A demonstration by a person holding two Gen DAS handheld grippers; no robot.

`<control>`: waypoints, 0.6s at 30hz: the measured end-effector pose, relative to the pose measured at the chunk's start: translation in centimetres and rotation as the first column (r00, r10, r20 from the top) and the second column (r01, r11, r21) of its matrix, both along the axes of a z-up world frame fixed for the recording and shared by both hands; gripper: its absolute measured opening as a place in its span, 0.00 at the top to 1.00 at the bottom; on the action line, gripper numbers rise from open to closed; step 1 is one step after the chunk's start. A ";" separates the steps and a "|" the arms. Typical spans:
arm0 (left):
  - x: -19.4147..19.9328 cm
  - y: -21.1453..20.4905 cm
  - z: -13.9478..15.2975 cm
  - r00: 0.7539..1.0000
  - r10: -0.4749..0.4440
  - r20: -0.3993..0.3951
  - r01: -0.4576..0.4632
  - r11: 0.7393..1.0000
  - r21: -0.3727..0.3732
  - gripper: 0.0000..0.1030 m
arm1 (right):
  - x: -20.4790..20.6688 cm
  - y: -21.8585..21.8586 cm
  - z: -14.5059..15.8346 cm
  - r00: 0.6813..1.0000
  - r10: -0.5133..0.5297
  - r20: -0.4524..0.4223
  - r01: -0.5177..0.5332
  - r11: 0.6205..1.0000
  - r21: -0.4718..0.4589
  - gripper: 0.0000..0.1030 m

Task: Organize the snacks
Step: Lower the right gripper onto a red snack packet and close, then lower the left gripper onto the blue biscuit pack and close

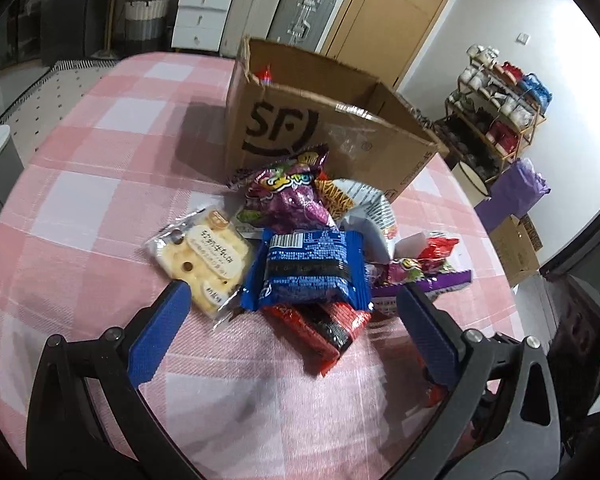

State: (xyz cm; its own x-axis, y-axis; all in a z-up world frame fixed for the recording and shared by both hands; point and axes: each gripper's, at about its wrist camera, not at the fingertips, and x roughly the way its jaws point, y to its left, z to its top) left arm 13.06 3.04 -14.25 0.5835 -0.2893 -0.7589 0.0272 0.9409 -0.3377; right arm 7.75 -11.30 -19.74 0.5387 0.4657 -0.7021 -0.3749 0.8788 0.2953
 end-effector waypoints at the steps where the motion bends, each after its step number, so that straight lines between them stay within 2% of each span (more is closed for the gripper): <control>1: 0.4 -0.1 -0.3 1.000 0.003 -0.014 -0.003 1.000 -0.003 0.01 | 0.0 -0.2 0.0 1.000 -0.003 -0.001 0.003 1.000 0.004 0.54; 6: 2.3 -1.2 -0.7 0.999 -0.026 -0.019 0.026 1.000 0.017 0.01 | -0.1 -1.1 0.0 1.000 -0.016 0.019 0.015 1.000 0.015 0.54; 18: 5.4 -0.6 -2.4 0.998 -0.034 -0.053 0.032 0.999 -0.042 0.11 | -0.2 -2.0 -0.1 1.000 -0.021 0.016 0.021 0.999 0.040 0.54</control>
State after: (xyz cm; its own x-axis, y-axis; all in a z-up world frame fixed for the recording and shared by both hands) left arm 18.50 2.46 -16.61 0.5321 -0.3392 -0.7758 0.0389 0.9251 -0.3777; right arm 7.53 -13.33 -19.86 0.5603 0.4819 -0.6737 -0.3618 0.8740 0.3243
